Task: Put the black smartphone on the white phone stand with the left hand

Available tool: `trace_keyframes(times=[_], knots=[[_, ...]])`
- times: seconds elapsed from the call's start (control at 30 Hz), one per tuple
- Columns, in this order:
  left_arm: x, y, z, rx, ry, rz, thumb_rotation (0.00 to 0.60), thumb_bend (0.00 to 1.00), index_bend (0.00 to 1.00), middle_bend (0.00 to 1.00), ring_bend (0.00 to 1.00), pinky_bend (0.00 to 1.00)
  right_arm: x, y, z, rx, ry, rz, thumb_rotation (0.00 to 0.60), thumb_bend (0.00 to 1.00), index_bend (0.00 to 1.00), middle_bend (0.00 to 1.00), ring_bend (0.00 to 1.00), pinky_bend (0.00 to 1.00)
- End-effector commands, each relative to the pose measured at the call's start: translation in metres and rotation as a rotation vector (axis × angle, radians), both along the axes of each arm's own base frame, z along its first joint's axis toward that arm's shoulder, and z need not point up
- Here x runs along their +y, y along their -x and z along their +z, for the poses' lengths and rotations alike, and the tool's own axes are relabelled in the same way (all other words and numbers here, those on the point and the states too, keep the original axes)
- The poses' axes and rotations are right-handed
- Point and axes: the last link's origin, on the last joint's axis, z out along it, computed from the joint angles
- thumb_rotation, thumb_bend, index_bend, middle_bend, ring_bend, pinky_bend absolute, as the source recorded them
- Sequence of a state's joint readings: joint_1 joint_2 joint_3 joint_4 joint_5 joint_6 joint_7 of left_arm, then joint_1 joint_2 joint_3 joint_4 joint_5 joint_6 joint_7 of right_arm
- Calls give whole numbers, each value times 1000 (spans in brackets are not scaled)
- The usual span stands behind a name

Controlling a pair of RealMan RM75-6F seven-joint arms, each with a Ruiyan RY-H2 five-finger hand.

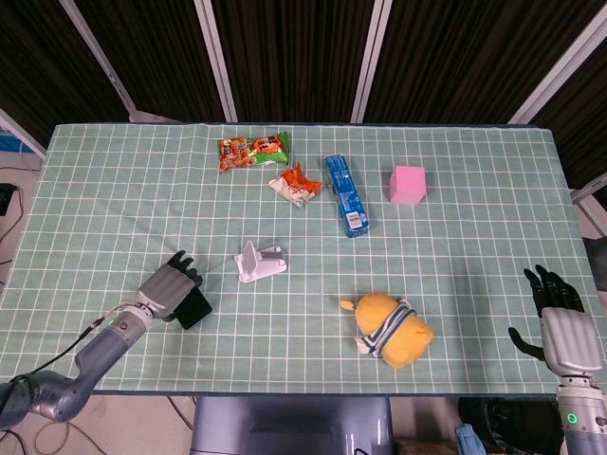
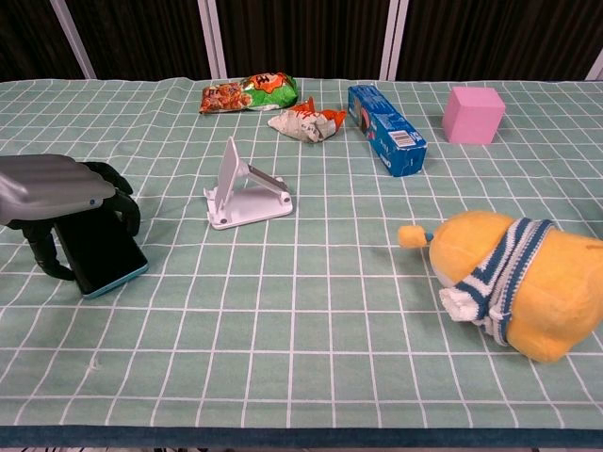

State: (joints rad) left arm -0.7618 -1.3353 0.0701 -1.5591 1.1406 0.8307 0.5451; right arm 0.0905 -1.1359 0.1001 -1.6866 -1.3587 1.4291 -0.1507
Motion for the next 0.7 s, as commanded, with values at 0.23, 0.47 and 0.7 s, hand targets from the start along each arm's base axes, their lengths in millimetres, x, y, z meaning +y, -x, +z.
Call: trace_keyframes(times=[0.23, 0.47, 0.7], knots=[[6, -15, 17, -20, -47, -42, 600, 509, 597, 606, 82, 0, 0, 0, 0, -2, 0, 0, 600, 351, 4, 0, 0, 120], [14, -27, 30, -97, -106, -18, 600, 509, 606, 616, 97, 0, 0, 0, 0, -3, 0, 0, 600, 351, 4, 0, 0, 120], [22, -44, 40, -255, -202, 48, 600, 523, 613, 629, 109, 0, 0, 0, 0, -2, 0, 0, 600, 351, 4, 0, 0, 120]])
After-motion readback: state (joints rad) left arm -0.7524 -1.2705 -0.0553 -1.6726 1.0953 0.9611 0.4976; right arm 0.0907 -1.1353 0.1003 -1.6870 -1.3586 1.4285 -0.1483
